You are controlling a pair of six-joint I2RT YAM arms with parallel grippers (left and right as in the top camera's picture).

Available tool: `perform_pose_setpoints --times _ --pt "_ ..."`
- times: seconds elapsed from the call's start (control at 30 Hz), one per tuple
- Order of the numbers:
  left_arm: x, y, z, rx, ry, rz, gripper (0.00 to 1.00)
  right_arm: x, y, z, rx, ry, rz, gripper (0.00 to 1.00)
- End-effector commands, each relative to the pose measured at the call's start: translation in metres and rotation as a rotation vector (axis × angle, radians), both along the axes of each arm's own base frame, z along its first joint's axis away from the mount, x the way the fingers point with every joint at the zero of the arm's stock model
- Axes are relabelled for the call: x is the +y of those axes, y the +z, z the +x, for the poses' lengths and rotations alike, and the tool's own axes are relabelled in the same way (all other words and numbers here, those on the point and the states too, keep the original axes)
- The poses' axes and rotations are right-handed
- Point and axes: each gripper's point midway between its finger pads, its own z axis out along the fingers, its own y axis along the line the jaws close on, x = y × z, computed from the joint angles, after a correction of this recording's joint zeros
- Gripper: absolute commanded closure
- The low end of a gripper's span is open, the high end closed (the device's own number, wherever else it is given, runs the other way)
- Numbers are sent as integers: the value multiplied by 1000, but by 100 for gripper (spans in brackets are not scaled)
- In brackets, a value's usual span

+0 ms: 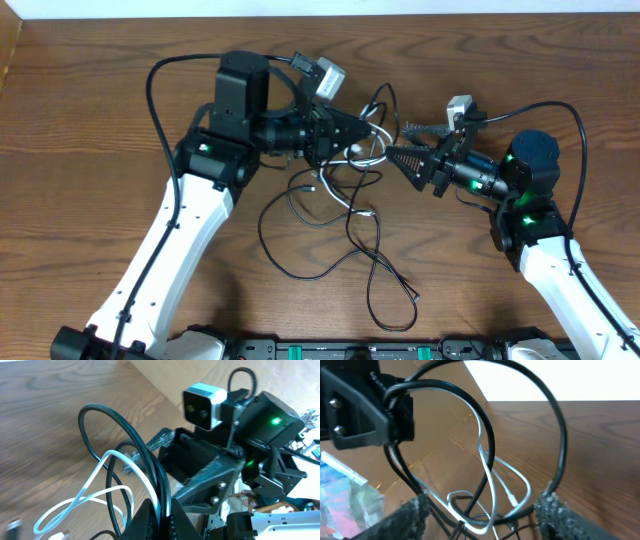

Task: Untangle cables

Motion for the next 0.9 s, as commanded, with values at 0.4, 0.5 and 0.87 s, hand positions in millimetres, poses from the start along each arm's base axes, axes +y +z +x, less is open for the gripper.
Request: perform_pose_setpoints --times 0.4,0.5,0.87 --pt "-24 18 -15 -106 -88 -40 93 -1 3 1 -27 -6 -12 91" --pt "-26 20 -16 -117 -93 -44 92 -1 2 1 -24 -6 -12 99" --pt "4 -15 39 -11 303 139 93 3 6 -6 -35 40 -2 99"
